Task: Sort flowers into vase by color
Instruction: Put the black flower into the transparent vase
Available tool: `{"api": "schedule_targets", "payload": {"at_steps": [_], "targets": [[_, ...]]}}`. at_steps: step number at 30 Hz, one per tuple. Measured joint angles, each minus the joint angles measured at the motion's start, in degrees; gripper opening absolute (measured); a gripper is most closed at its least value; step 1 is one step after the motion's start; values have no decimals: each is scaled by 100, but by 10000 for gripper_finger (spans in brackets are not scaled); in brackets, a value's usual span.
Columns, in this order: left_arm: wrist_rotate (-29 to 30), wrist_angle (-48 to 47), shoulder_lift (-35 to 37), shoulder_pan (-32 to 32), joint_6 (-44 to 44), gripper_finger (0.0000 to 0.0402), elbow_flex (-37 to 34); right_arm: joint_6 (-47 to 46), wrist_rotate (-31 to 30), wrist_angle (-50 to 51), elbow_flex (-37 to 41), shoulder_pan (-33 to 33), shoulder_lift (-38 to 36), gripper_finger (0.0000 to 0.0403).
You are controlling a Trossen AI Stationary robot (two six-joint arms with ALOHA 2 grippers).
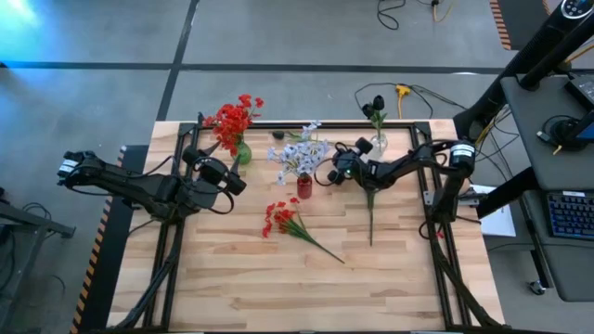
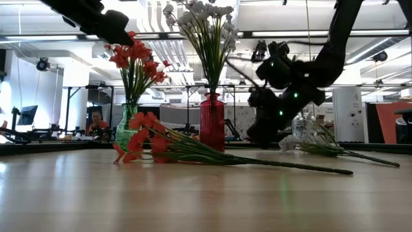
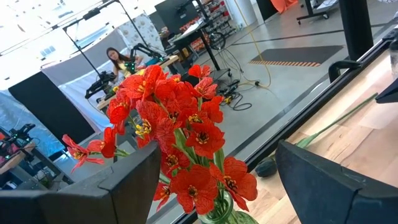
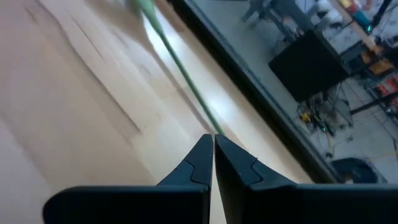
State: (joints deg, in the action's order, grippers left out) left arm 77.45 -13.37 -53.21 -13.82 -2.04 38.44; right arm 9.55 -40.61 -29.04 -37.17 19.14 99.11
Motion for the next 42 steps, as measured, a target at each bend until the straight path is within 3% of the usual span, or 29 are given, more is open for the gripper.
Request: {"api": "schedule_targets", "payload": {"at_steps": [11, 19, 26, 42], "targets": [[0, 0, 0, -2, 0, 294, 0, -644, -140, 1142, 14, -377, -698, 9], [-2, 4, 0, -2, 0, 294, 0, -655, -141, 1132, 17, -446, -903, 9], [-7, 7, 0, -1, 0, 294, 0, -555, -96, 351, -2, -357, -549, 9], [-7, 5, 0, 0, 0, 294, 0, -657, 32, 258, -355, 94, 127, 9]]}}
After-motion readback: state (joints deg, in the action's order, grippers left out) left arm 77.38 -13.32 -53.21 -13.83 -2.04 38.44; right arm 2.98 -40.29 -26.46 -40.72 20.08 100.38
